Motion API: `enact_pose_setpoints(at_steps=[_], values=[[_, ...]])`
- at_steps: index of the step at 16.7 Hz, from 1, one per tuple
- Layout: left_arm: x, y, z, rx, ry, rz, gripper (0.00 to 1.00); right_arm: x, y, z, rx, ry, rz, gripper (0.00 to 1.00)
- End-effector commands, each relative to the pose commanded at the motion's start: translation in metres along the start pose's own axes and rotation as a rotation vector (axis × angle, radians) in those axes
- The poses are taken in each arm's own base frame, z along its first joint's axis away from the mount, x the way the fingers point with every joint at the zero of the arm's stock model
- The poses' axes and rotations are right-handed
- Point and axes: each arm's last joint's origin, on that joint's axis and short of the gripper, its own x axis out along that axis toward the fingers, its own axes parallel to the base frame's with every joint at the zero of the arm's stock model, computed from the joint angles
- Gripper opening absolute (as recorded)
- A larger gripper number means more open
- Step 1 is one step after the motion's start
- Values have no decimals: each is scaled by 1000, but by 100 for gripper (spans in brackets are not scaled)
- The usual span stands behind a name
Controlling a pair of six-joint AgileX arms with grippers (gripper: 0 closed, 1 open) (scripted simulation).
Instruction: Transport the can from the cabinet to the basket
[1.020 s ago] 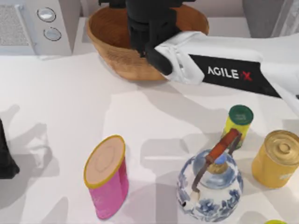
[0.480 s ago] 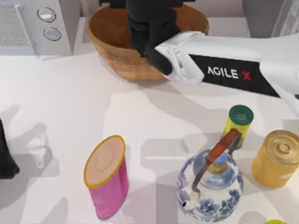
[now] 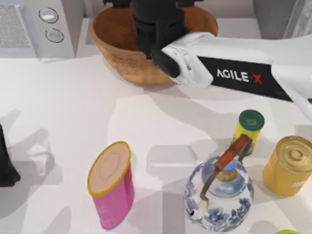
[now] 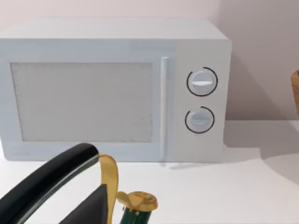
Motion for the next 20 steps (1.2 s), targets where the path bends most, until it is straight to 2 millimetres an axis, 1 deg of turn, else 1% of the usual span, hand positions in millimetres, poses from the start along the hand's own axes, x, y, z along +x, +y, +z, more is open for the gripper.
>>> enact_pose_setpoints(at_steps=[1,20], values=[[0,0,0,0,0,0,100,0,0,0,0,0,0,100],[0,0,0,0,0,0,100,0,0,0,0,0,0,100]])
